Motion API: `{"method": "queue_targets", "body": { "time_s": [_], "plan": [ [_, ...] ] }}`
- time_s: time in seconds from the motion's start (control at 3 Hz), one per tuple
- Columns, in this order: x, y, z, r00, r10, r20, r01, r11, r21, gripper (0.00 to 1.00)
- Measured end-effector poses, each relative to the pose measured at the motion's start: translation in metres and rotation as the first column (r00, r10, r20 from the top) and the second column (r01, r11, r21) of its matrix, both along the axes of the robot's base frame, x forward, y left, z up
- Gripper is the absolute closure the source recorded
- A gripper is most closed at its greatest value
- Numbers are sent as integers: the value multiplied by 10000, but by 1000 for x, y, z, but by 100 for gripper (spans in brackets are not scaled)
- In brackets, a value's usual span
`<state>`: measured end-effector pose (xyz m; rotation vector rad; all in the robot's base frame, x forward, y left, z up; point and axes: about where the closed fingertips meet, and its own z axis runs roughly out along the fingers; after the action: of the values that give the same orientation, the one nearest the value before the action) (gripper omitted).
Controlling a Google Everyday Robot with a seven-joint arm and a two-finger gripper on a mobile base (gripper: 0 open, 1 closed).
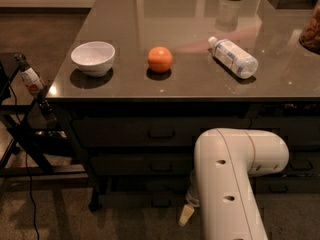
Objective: Open bottom drawer
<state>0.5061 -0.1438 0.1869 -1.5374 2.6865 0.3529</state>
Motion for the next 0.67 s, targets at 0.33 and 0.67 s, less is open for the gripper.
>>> {"method": "queue_targets", "body": {
  "time_s": [0.33,0.67],
  "plan": [
    [1,1,0,10000,0,29,0,10000,3,0],
    [26,12,19,9972,-87,739,77,9999,131,0]
  ]
}}
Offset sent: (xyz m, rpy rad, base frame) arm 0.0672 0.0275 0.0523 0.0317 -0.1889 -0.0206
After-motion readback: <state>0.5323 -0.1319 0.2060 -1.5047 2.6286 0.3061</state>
